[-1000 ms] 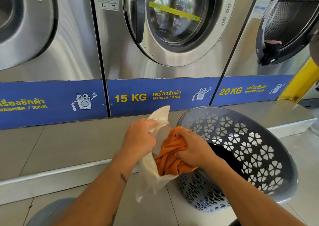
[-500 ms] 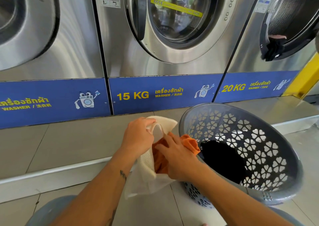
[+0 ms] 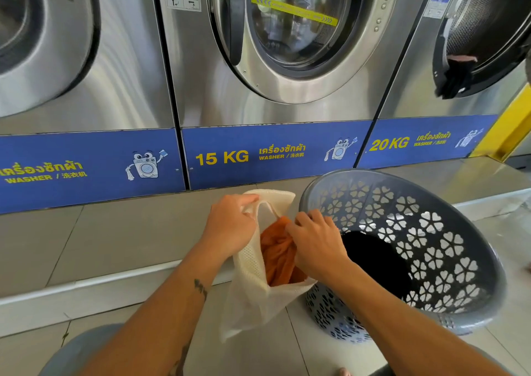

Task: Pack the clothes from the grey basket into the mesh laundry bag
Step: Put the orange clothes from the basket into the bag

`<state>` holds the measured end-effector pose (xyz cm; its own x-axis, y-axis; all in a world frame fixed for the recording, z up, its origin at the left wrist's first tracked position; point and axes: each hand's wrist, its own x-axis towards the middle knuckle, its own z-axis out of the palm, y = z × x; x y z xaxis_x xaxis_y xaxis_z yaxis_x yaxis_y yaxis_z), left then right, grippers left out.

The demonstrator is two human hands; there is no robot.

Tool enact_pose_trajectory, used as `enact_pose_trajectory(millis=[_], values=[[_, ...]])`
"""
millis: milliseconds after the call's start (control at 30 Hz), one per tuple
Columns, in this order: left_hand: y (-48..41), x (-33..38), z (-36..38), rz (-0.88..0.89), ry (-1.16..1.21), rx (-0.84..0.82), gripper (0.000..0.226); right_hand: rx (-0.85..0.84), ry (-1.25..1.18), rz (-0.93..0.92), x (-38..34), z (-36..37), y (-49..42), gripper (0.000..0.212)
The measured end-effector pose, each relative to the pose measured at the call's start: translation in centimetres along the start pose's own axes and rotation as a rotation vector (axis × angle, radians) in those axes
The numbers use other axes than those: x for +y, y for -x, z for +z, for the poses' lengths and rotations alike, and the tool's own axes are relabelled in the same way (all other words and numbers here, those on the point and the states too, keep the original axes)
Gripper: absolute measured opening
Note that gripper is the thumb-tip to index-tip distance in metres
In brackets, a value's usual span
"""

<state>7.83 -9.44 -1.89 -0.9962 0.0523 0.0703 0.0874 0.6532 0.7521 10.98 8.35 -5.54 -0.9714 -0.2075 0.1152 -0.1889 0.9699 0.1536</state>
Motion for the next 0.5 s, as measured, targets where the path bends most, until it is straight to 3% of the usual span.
enact_pose_trajectory(millis=[100,200,400,500], values=[[0.3,0.0,0.2,-0.043,0.094,-0.078,0.041,0.086,-0.139,-0.047,-0.9,-1.3,0.0,0.032],[0.7,-1.0,0.9,-0.077,0.043,-0.147,0.043,0.038,-0.223,-0.108,-2.1,-1.5,0.2,0.035],[2.5,-6.0,2.6,-0.084,-0.494,-0.342,0.028,-0.484,-0.344,-0.119,-4.2,1.5,1.2,0.047],[2.7,-7.3,2.2,-0.047,-0.613,-0.364,0.032,-0.652,-0.354,-0.191,-4.9,2.9,2.7,0.045]])
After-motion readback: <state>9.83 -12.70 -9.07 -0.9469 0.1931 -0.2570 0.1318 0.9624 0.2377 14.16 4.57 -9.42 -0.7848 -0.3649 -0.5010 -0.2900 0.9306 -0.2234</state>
